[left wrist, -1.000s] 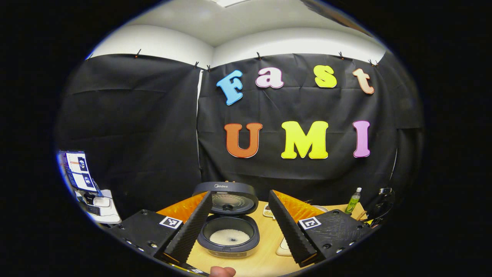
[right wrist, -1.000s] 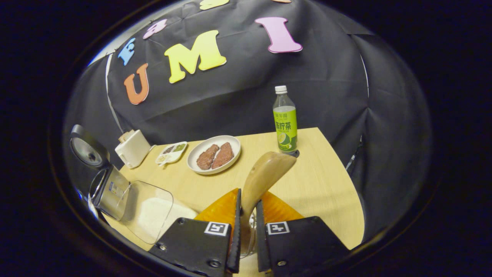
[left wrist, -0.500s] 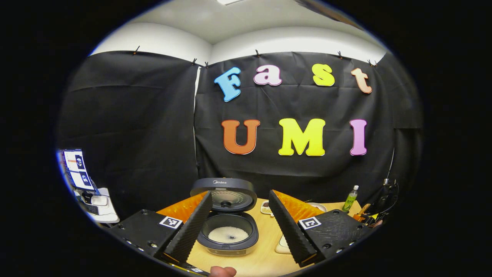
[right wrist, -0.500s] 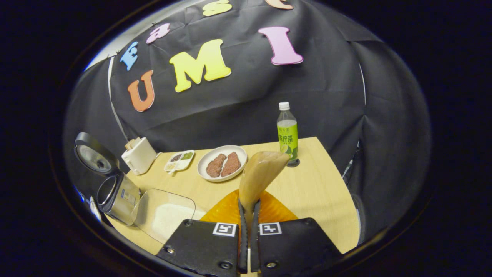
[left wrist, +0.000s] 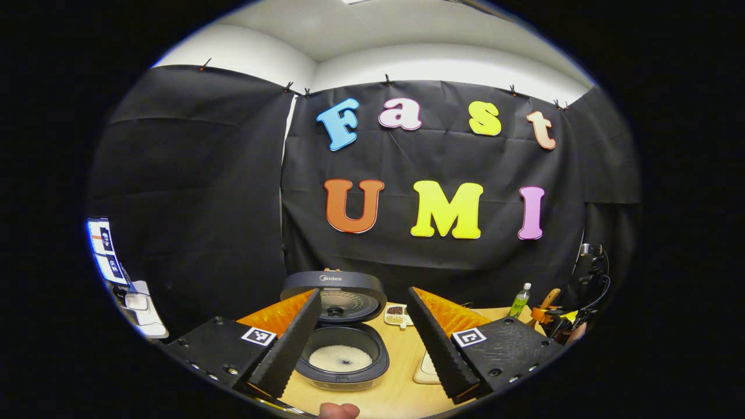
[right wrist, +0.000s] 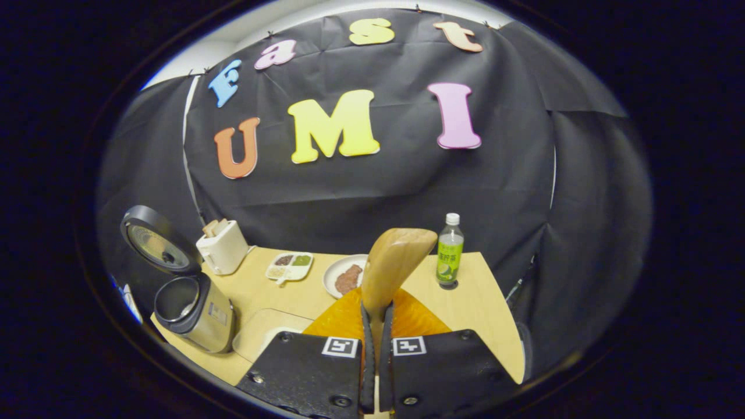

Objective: Close the left gripper, press the button to open the rice cooker; take a wooden spoon from the chopstick holder with the right hand, scoop a spoonful of rice and pour it into the rice cooker, then put the wooden spoon back into the chopstick holder.

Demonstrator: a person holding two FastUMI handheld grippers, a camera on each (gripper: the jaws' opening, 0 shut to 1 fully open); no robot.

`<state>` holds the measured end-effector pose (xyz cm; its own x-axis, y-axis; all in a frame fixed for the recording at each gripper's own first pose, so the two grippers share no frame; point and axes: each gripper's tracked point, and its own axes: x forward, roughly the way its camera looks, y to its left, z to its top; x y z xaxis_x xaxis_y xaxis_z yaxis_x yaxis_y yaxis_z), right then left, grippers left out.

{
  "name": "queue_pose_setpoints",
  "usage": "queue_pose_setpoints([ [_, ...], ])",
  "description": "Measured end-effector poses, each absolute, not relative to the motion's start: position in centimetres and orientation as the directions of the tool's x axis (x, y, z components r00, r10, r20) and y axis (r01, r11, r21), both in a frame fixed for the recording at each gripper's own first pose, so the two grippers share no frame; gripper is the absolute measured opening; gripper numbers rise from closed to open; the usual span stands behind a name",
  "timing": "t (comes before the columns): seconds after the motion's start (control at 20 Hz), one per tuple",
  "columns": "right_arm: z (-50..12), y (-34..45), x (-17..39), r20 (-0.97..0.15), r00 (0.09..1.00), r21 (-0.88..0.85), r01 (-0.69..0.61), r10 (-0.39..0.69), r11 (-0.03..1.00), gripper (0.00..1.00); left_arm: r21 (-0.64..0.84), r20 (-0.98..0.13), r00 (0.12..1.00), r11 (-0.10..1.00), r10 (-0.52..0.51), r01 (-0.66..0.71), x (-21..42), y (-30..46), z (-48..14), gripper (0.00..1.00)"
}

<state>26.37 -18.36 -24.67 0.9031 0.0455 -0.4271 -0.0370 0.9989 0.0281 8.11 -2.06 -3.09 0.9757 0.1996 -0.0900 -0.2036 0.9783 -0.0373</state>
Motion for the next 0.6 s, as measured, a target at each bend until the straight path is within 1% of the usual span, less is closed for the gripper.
queue_pose_setpoints([
  [0.1,-24.8,-15.1,26.6,-0.424,0.904,0.023,-0.054,0.059,0.998,0.08,-0.036,-0.107,0.974,0.978,0.199,-0.203,7.9,-0.9,-3.7,0.94],
  [0.25,-27.5,-11.0,27.0,-0.459,0.886,0.023,-0.068,0.071,0.997,0.08,-0.031,-0.125,0.973,0.98,0.193,-0.198,8.0,0.8,-4.2,0.95],
  [0.5,-34.3,-9.6,27.2,-0.531,0.847,-0.057,0.006,-0.035,0.998,0.08,-0.017,-0.143,0.971,0.98,0.193,-0.198,7.5,3.5,-5.0,0.95],
  [0.6,-36.0,-9.8,27.2,-0.538,0.838,-0.104,0.039,-0.089,0.994,0.08,-0.025,-0.149,0.969,0.979,0.194,-0.2,7.4,4.3,-5.1,0.95],
])
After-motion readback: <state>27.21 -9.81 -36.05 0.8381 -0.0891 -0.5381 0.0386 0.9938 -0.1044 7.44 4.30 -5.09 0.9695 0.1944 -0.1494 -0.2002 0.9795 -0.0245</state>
